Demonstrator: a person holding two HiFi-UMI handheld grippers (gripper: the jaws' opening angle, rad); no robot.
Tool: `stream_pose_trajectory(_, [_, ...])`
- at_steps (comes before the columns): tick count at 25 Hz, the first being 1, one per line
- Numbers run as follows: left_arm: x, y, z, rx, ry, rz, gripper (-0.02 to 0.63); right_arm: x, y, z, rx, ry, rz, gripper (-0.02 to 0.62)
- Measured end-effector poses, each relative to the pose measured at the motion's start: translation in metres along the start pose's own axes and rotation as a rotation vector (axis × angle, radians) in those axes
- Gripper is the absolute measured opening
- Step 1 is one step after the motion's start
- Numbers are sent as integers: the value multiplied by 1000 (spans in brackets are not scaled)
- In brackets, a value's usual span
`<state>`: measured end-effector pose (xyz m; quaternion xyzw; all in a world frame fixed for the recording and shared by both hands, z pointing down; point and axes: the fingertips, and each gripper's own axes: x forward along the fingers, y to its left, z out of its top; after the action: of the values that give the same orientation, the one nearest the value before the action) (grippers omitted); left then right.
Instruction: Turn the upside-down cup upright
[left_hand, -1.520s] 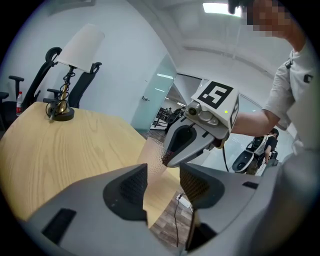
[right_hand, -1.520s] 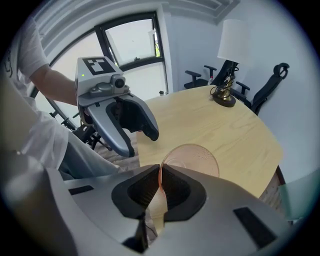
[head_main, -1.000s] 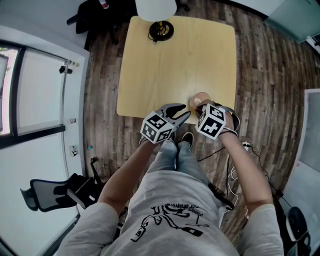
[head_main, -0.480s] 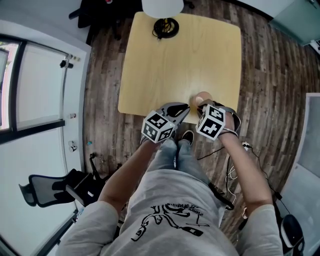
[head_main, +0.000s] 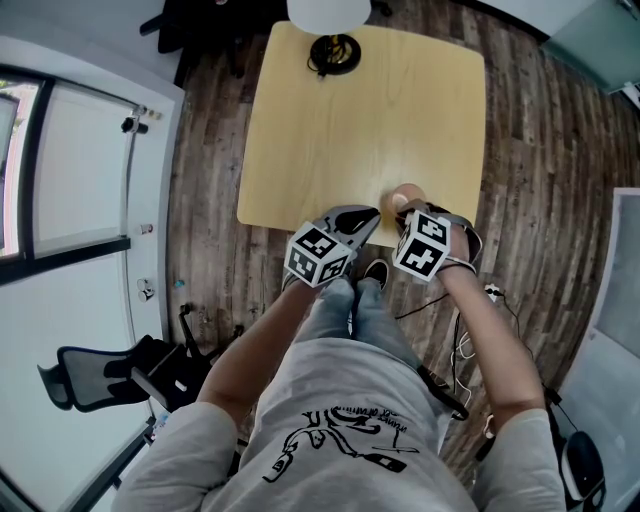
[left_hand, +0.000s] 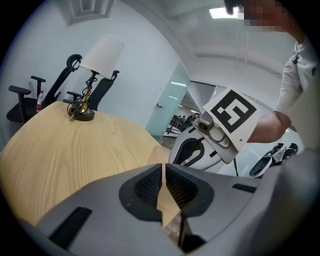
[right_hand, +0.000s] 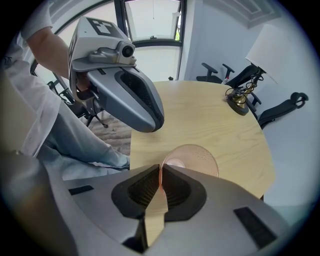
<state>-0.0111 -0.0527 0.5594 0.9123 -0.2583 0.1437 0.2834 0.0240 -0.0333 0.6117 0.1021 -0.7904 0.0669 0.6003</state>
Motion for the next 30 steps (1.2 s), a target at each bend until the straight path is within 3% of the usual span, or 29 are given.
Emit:
stream_pose_trajectory(25, [1, 1, 2, 0, 1, 16, 28, 2, -3, 2, -20, -20, -38, 37])
stream_pose_trajectory(30, [0, 0, 4, 5, 2, 17, 28, -2, -4, 4, -13, -37, -53, 87])
